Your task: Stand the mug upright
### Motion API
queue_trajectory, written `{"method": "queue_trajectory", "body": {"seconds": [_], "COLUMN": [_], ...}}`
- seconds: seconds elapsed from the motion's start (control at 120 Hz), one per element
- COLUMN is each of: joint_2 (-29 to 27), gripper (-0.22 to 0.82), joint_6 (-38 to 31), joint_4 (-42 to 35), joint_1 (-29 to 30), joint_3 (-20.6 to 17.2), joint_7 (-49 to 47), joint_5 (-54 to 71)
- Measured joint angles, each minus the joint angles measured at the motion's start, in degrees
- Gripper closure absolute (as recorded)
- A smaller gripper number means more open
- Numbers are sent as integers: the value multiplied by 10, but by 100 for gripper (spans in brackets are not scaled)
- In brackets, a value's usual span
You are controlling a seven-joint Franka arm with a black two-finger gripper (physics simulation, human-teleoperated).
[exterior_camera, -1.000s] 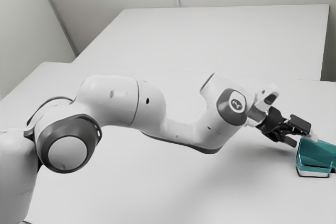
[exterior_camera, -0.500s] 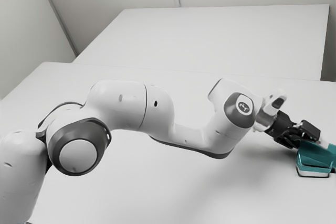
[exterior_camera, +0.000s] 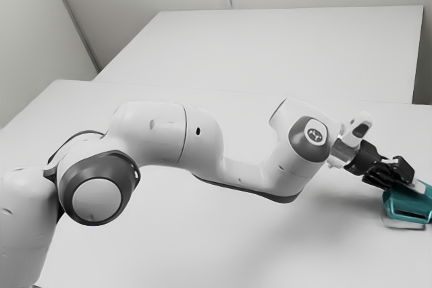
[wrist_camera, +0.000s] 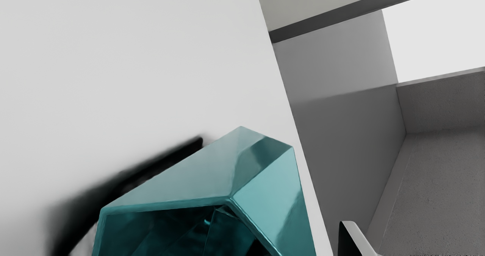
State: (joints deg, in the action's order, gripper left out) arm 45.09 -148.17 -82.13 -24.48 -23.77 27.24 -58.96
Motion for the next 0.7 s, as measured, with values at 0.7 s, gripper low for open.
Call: {"method": "queue_trajectory", "body": {"seconds": [0.7], "joint_2": [-100], "gripper": [77], "joint_6": [2], "joint_4": [-53], "joint_1": [4], "joint_3": [52], "joint_7": [39], "joint_5": [103]}}
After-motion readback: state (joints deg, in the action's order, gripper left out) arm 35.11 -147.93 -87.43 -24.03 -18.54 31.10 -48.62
